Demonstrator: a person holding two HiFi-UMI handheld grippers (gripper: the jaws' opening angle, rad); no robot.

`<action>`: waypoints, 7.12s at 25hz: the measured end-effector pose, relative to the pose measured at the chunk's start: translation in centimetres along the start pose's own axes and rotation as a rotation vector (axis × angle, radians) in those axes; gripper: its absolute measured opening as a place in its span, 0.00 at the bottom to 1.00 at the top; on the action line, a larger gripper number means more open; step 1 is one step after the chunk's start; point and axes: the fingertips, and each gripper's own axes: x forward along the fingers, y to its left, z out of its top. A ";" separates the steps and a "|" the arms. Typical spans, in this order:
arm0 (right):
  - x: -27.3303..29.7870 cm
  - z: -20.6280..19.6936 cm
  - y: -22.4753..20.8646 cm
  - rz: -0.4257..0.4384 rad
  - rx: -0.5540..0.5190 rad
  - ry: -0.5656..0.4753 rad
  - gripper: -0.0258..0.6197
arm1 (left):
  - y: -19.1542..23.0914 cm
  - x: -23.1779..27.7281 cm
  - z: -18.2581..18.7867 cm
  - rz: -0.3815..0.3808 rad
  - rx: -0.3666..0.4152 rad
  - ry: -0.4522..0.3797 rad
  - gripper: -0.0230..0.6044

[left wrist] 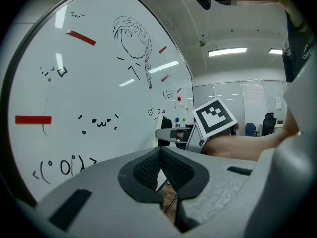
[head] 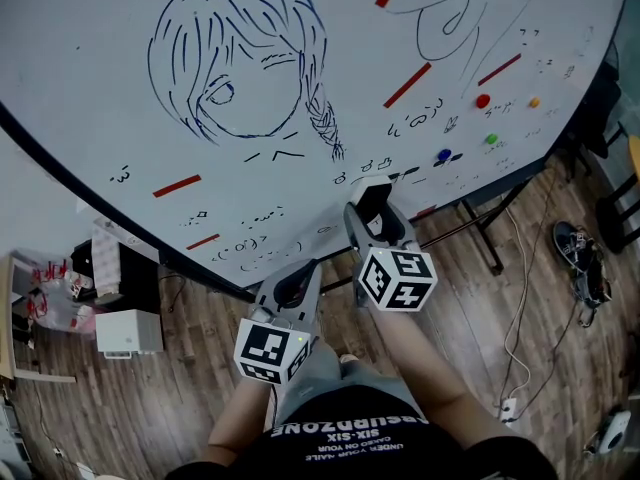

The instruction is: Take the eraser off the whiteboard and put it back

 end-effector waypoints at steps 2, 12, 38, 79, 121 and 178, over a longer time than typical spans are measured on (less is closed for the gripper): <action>0.0 -0.2 -0.3 -0.010 0.015 0.007 0.41 | 0.0 -0.1 0.0 -0.001 0.001 0.000 0.05; 0.0 -0.2 -0.3 -0.008 0.020 0.003 0.38 | 0.1 -0.4 0.1 -0.004 0.000 -0.004 0.05; -4.5 -1.5 -1.8 -0.016 0.062 0.027 0.38 | -1.3 -1.5 -0.2 -0.026 -0.011 -0.014 0.05; -14.7 -4.2 2.6 0.131 -0.148 0.025 0.38 | -3.4 -4.2 -1.7 -0.024 -0.066 -0.017 0.05; -13.8 -5.8 -0.9 0.084 -0.245 0.069 0.39 | -2.5 -4.1 -3.5 0.001 -0.066 0.029 0.05; 0.1 -2.5 -9.3 -0.018 -0.335 0.108 0.39 | 0.6 -0.5 -2.0 0.049 -0.068 0.027 0.05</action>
